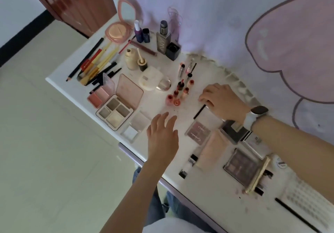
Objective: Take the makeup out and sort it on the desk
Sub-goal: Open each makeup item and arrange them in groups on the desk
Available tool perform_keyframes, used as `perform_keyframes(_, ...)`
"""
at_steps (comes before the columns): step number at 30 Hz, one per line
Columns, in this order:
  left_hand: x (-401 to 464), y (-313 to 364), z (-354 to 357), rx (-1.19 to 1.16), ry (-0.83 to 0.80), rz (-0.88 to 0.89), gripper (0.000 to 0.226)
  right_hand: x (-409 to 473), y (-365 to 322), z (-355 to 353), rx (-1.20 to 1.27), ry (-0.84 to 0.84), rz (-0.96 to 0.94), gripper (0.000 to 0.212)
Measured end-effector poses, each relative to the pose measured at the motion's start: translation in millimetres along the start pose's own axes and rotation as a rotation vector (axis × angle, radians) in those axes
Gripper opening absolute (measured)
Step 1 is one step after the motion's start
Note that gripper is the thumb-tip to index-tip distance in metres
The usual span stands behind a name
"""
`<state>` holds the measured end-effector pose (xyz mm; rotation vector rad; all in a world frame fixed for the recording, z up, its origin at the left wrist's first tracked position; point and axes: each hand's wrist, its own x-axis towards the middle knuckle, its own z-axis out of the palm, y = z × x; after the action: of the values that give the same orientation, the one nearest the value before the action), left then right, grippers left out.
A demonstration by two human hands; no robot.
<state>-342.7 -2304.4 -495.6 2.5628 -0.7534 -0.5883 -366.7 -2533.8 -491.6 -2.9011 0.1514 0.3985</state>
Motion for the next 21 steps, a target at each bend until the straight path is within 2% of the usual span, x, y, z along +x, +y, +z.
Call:
perform_keyframes(2, -3.6, -0.4, 12.3, 0.088, -0.007, 0.004, 0.049, 6.4, 3.6, -1.1, -0.044, -0.013, -0.095, 0.019)
perform_keyframes(6, -4.7, -4.6, 20.4, 0.074, 0.014, 0.014, 0.051, 12.4, 3.3, -5.5, -0.087, -0.037, -0.216, 0.017)
perform_keyframes(14, -3.9, -8.6, 22.6, 0.153, 0.015, 0.018, 0.052, -3.5, -8.6, 9.7, -0.331, -0.053, -0.386, 0.026)
perform_keyframes(18, -3.9, -6.3, 19.3, 0.175, 0.008, 0.019, 0.052, -4.8, -14.0, 0.0, -0.405, 0.078, -0.576, 0.013)
perform_keyframes(21, -5.3, -6.9, 15.1, 0.192, -0.012, 0.043, 0.051, -6.3, -15.8, -6.6, -0.459, 0.146, -0.67, 0.022)
